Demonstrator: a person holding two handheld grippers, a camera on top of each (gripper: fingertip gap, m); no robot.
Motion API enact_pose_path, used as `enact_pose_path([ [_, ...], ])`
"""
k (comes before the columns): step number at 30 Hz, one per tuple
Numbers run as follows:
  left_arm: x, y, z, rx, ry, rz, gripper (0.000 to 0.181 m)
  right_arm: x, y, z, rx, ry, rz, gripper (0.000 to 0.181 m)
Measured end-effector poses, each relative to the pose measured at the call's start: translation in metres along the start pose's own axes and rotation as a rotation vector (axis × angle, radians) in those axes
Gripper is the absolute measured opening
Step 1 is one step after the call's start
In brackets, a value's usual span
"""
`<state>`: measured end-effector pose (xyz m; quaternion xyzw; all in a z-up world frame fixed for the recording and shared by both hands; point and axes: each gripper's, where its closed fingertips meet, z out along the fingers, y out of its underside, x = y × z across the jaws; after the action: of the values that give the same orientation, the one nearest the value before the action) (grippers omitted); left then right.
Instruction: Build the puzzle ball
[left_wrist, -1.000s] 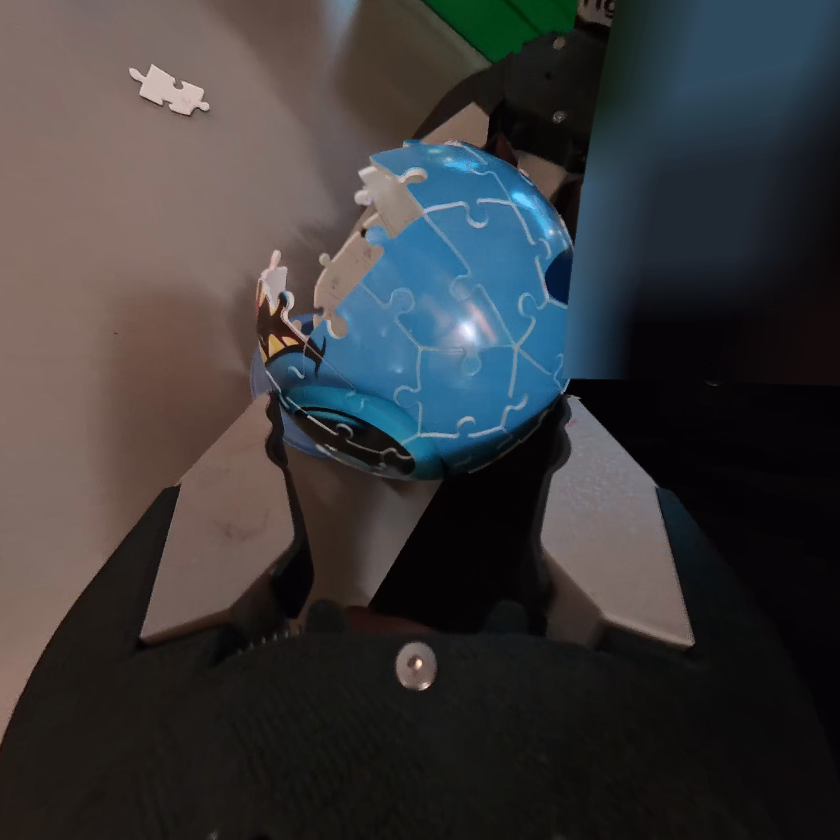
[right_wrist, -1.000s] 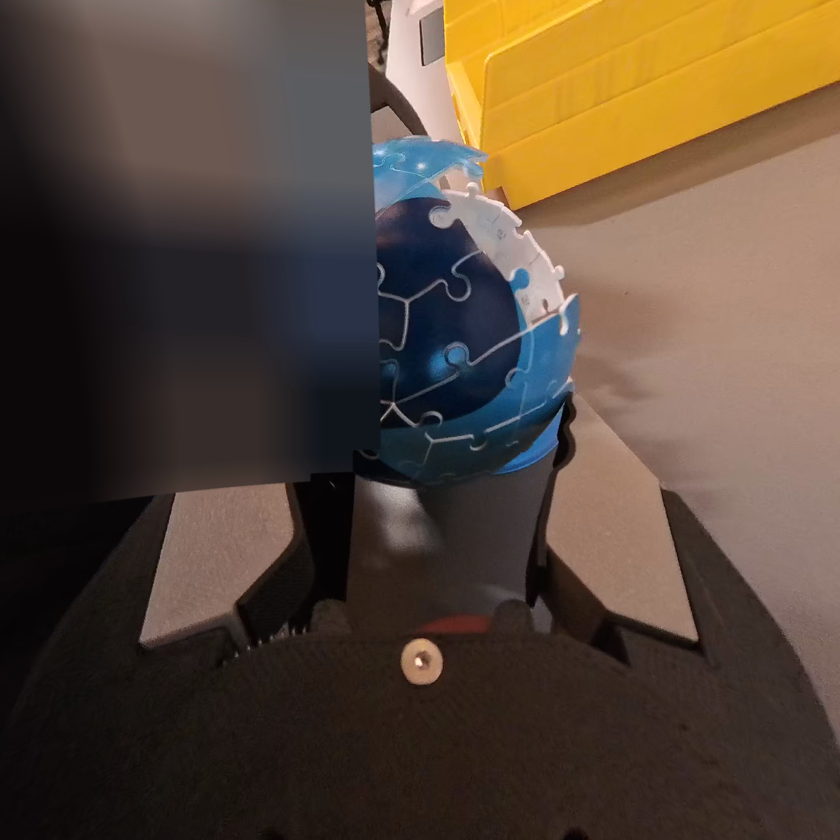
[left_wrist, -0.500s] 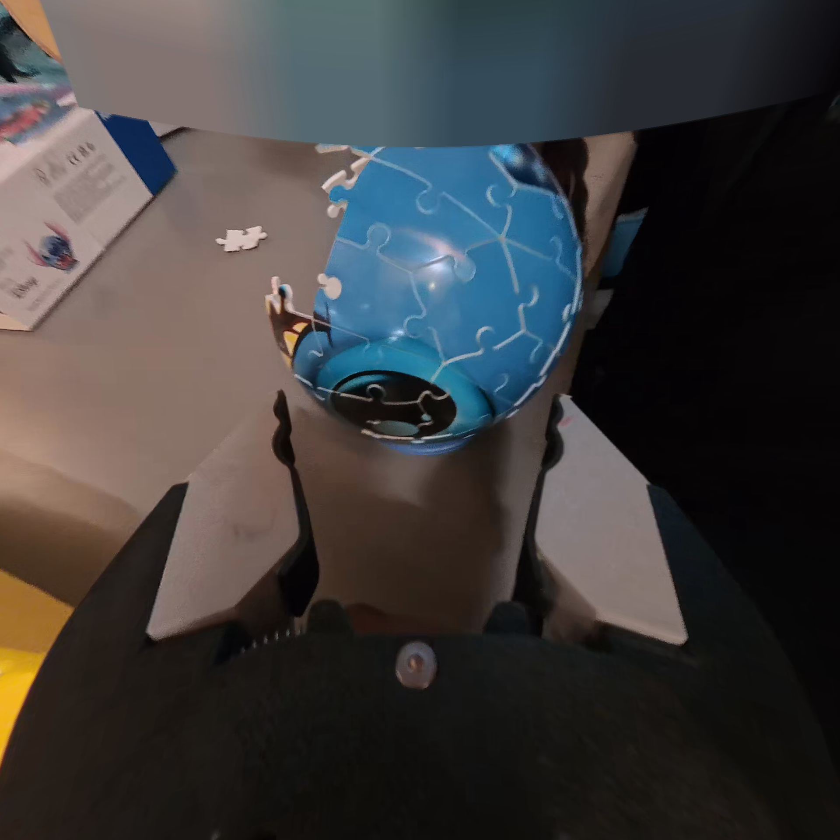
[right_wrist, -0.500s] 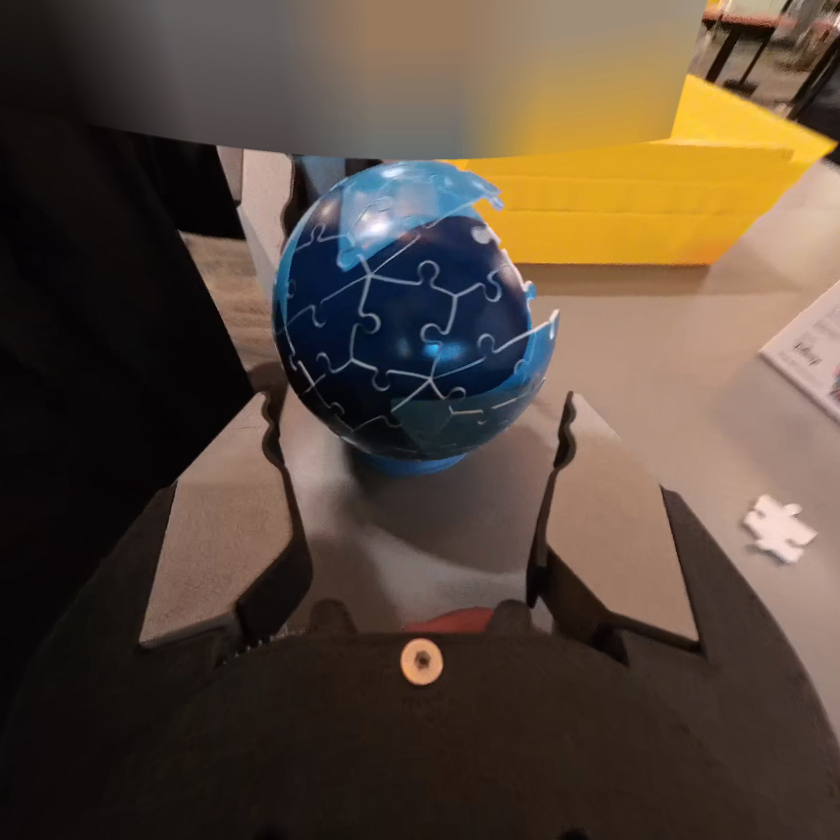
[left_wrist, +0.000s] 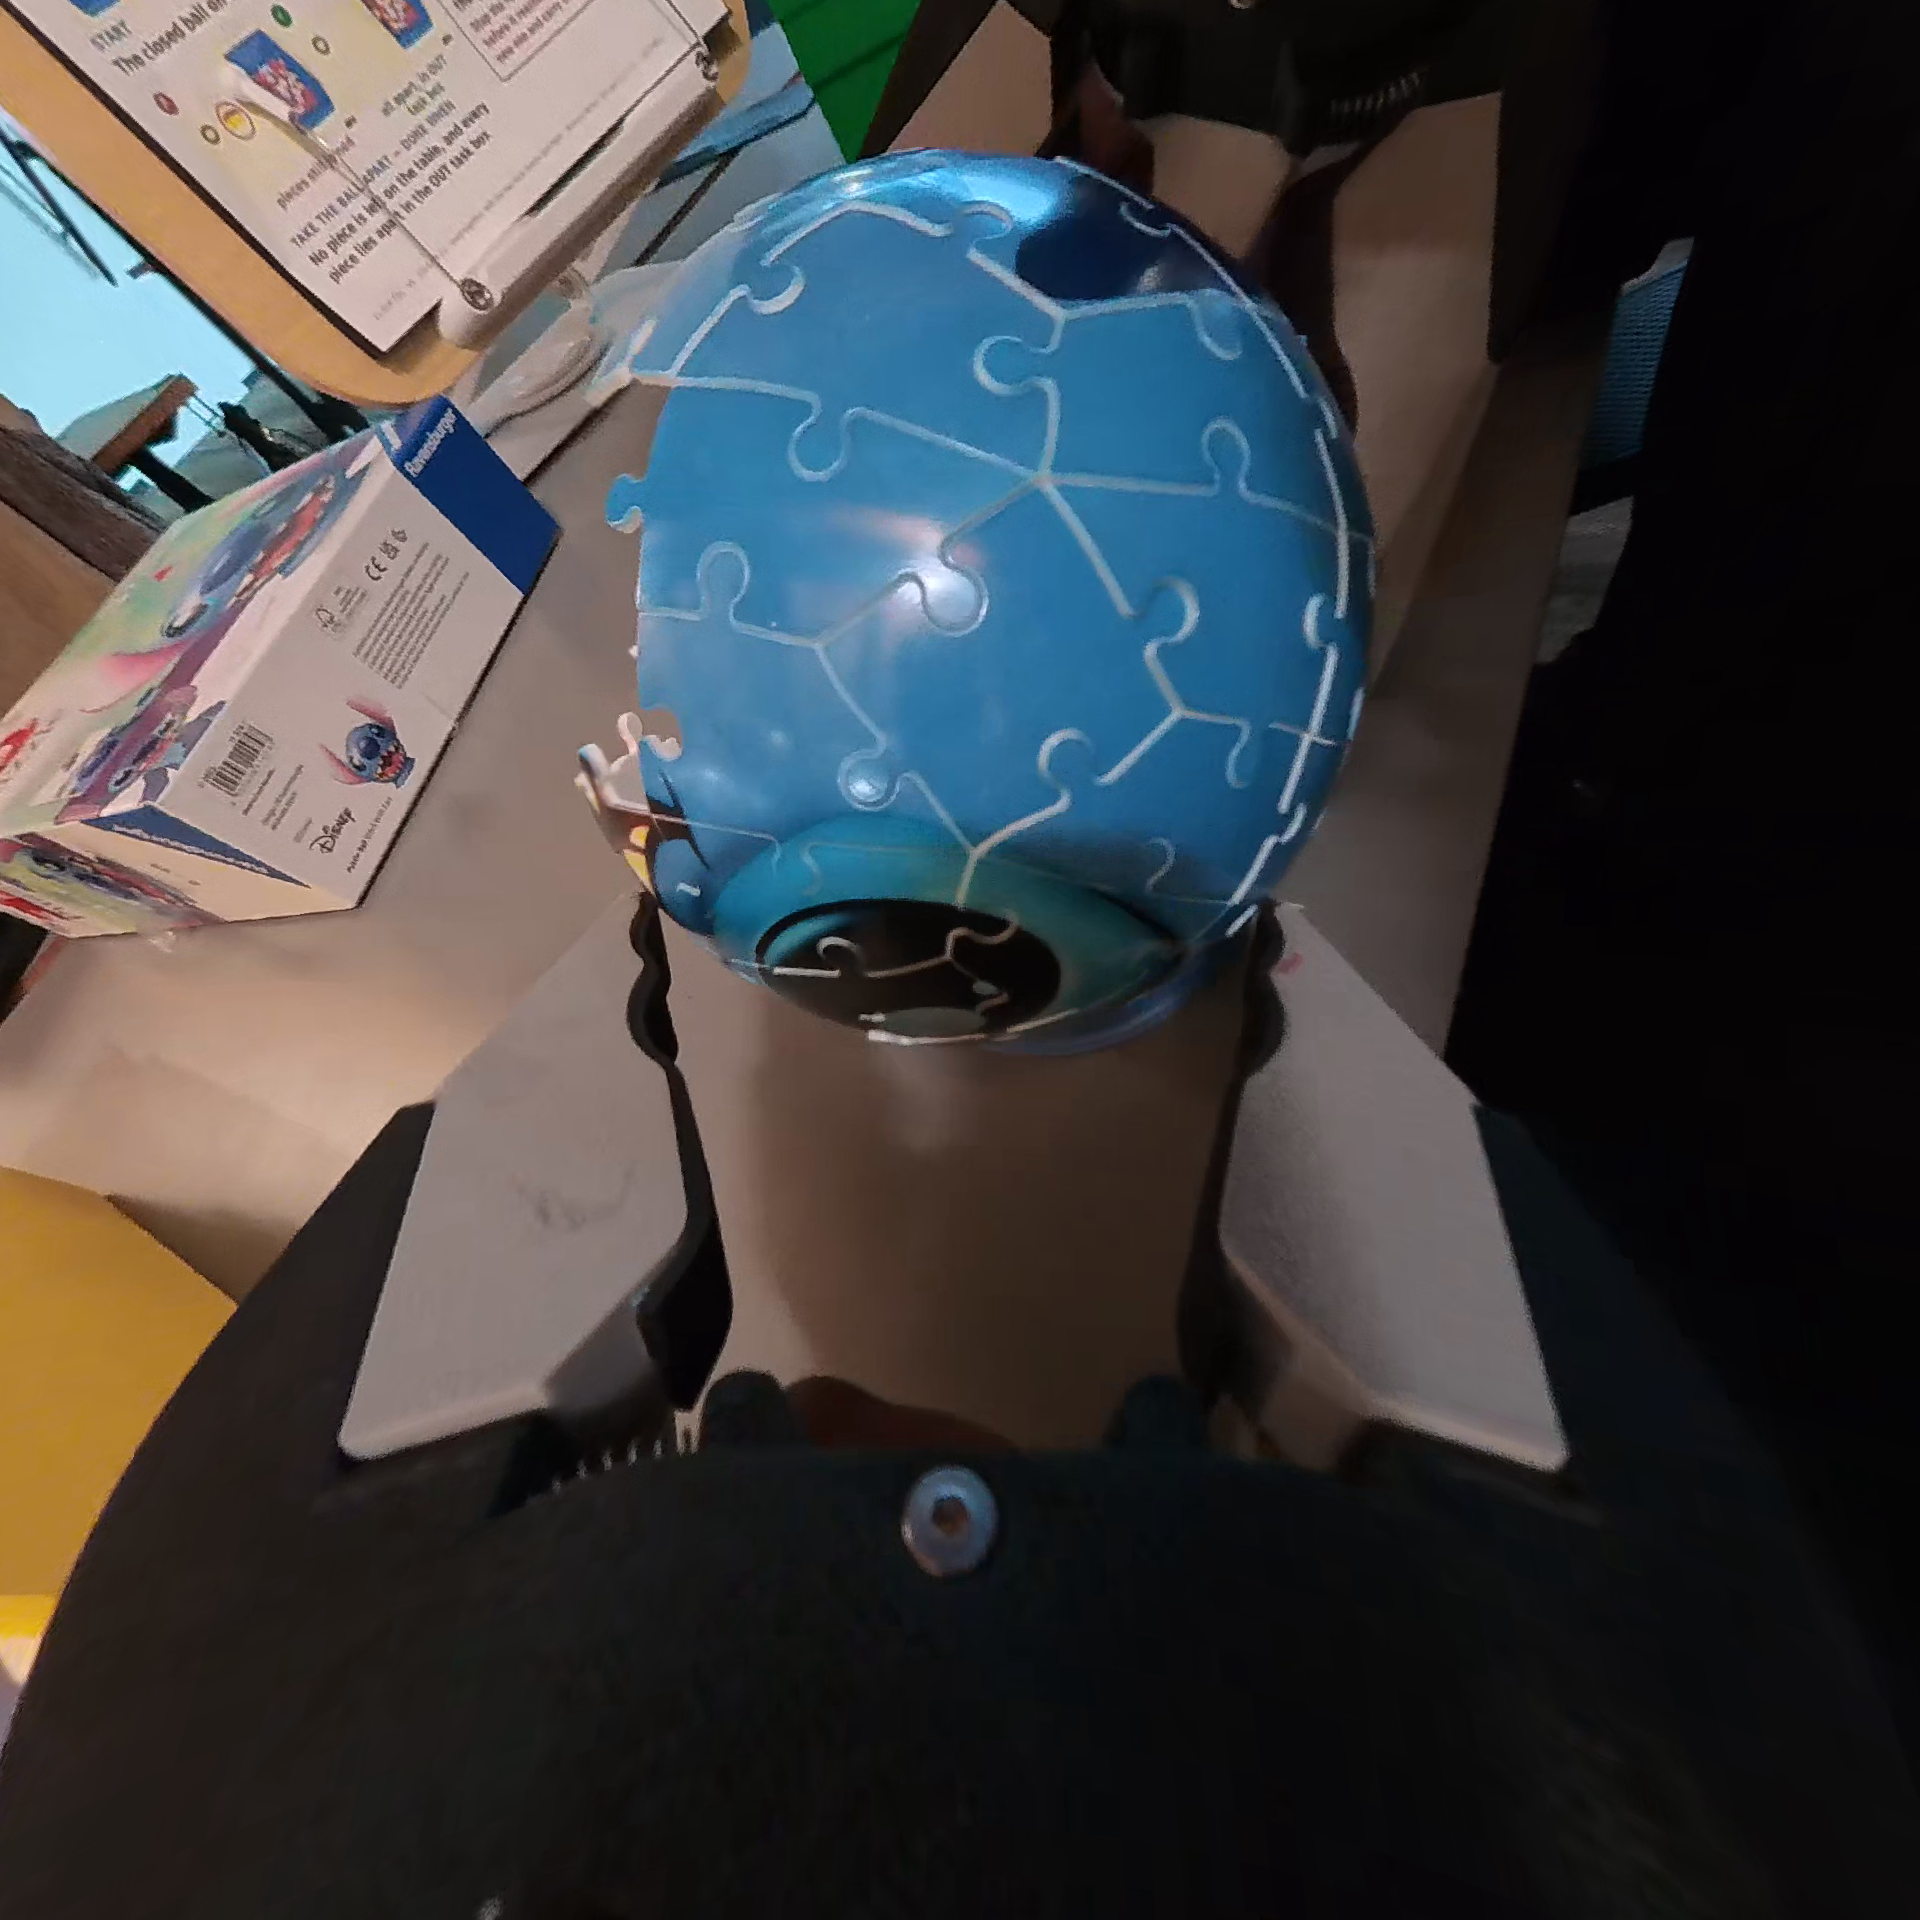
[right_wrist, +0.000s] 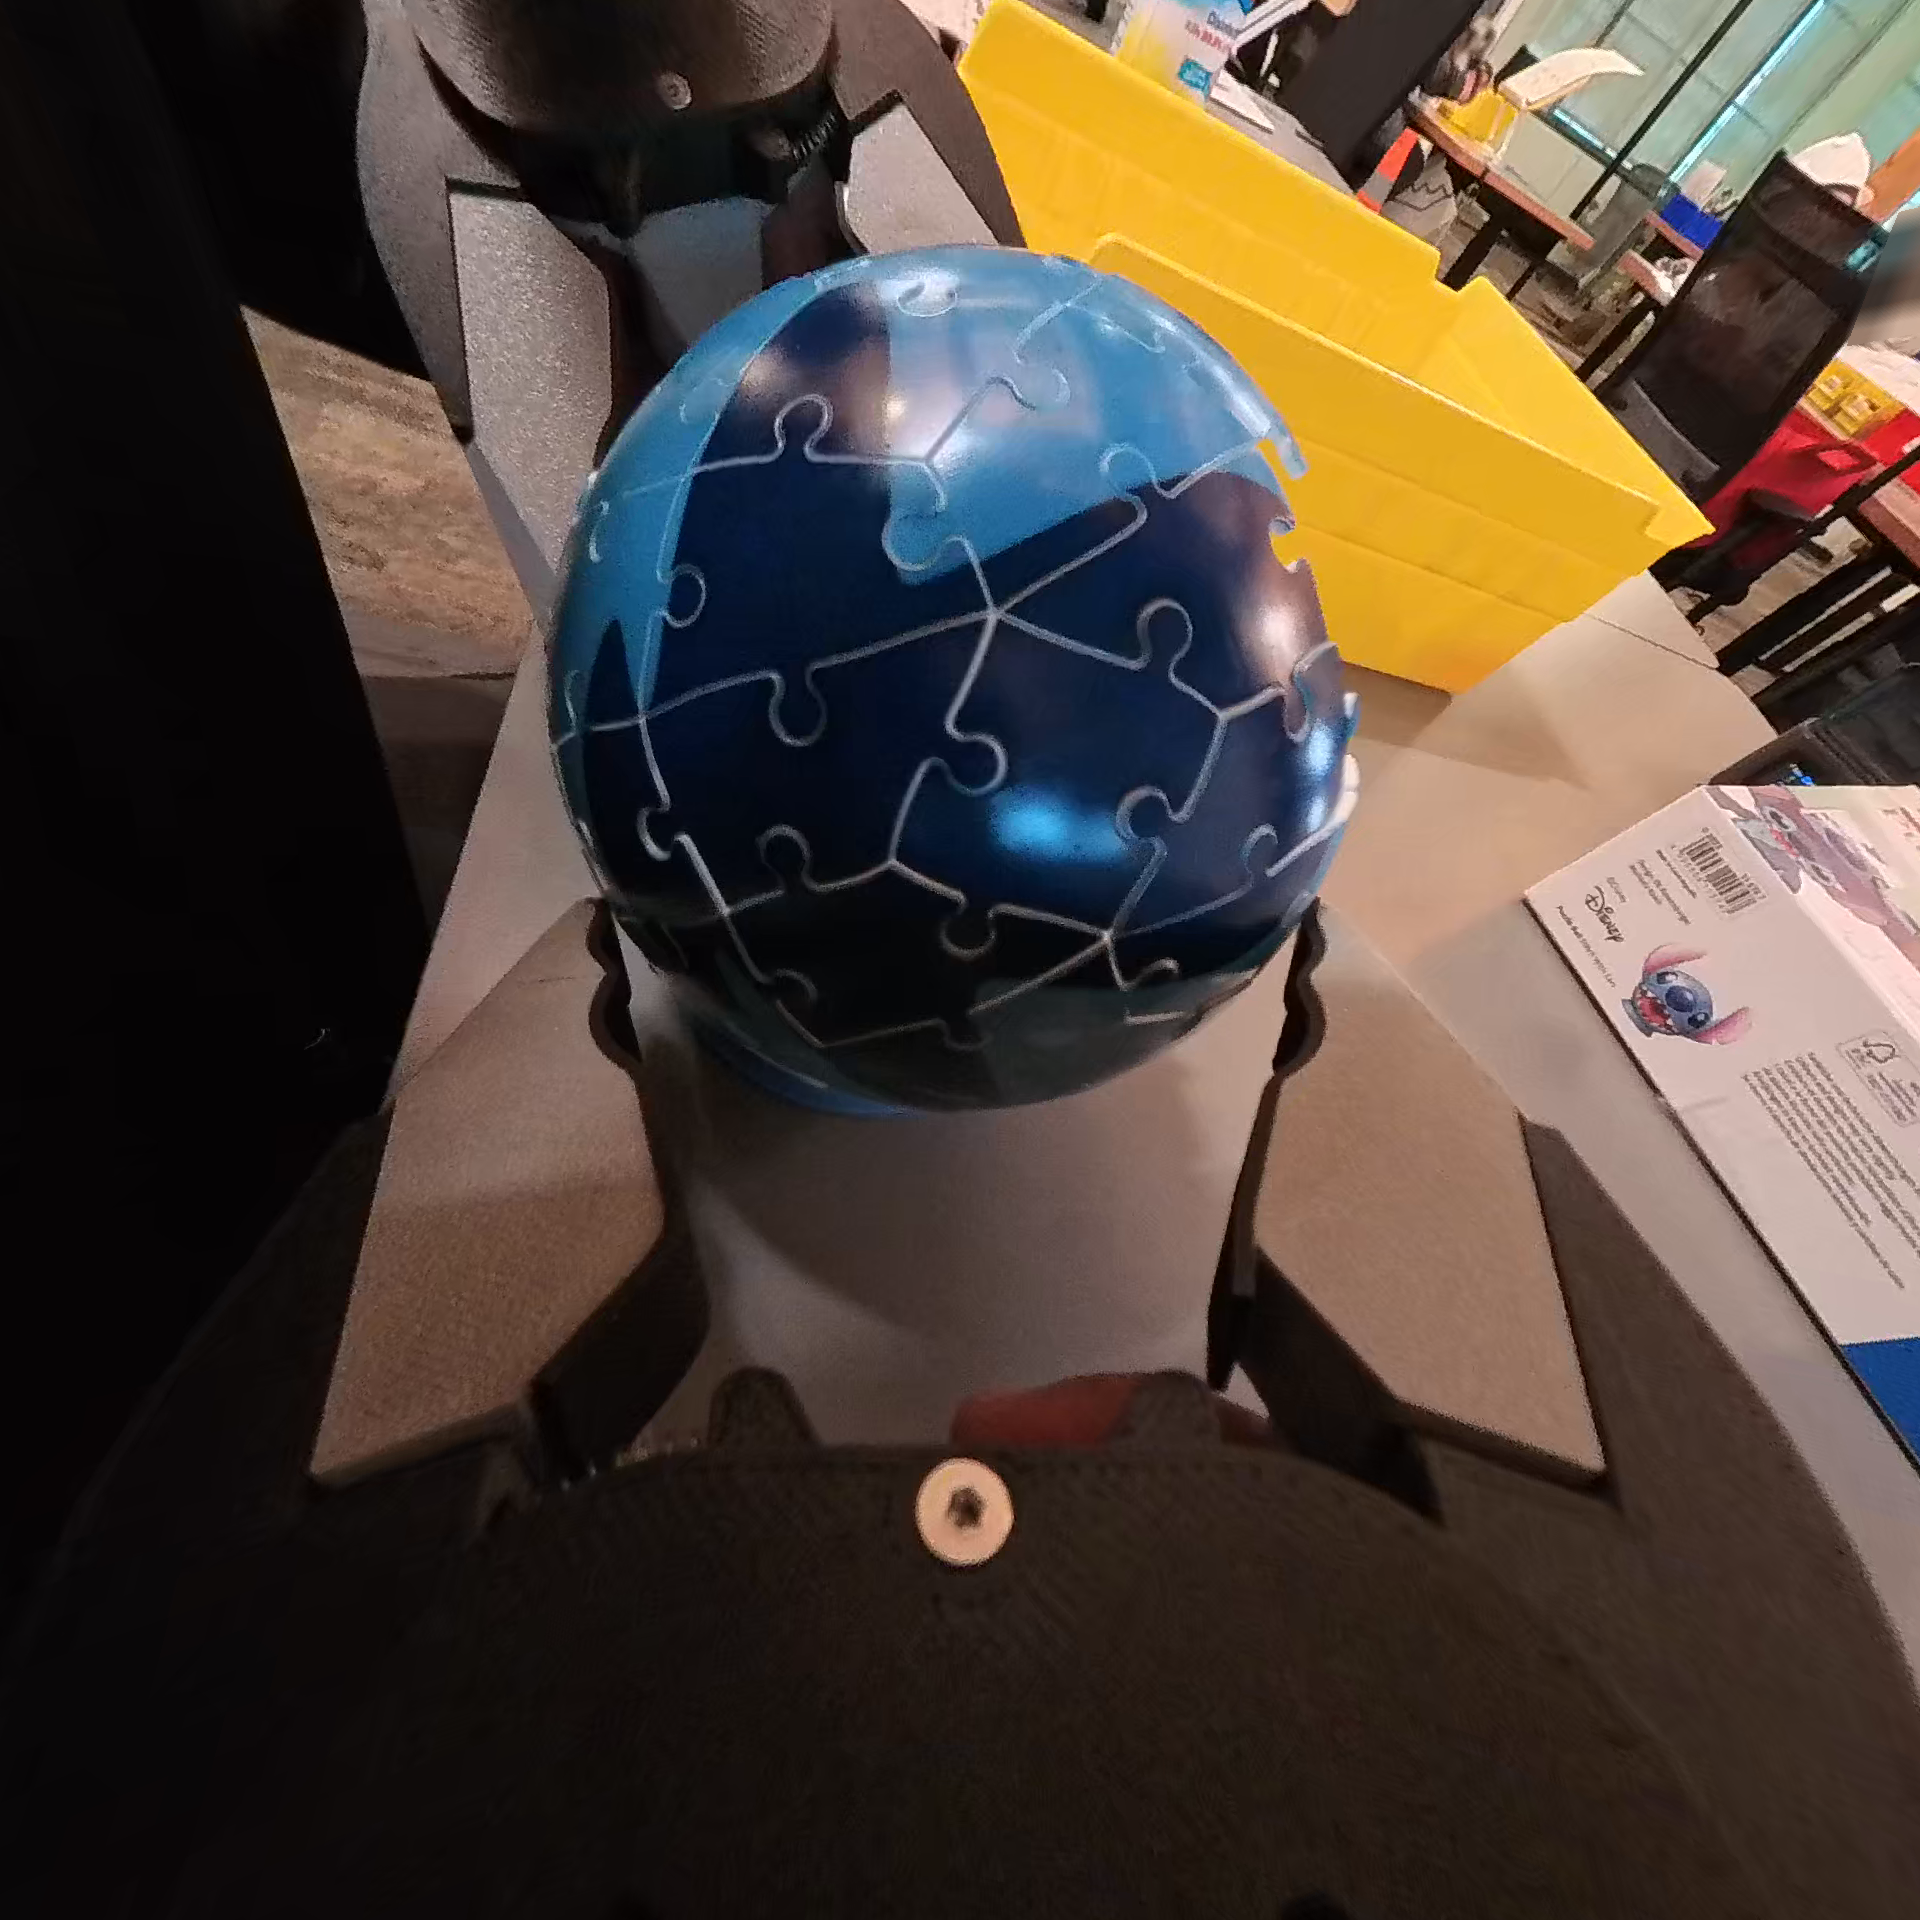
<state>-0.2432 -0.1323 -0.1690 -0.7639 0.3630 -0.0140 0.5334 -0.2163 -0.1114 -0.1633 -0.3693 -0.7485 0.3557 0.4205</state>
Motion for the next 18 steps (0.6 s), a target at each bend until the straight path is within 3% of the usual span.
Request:
enact_pose_path([
  [4, 0.002, -0.002, 0.0, -0.003, 0.01, -0.046, 0.109, -0.002, -0.002, 0.0, 0.006, -0.034, 0.053, 0.125],
  [13, 0.015, -0.026, -0.013, -0.031, 0.156, -0.346, 0.109, -0.007, -0.031, -0.017, 0.06, -0.169, 0.327, 0.126],
  [18, 0.02, -0.026, -0.013, -0.057, 0.231, -0.488, 0.109, -0.014, -0.024, -0.015, 0.062, -0.243, 0.517, 0.126],
])
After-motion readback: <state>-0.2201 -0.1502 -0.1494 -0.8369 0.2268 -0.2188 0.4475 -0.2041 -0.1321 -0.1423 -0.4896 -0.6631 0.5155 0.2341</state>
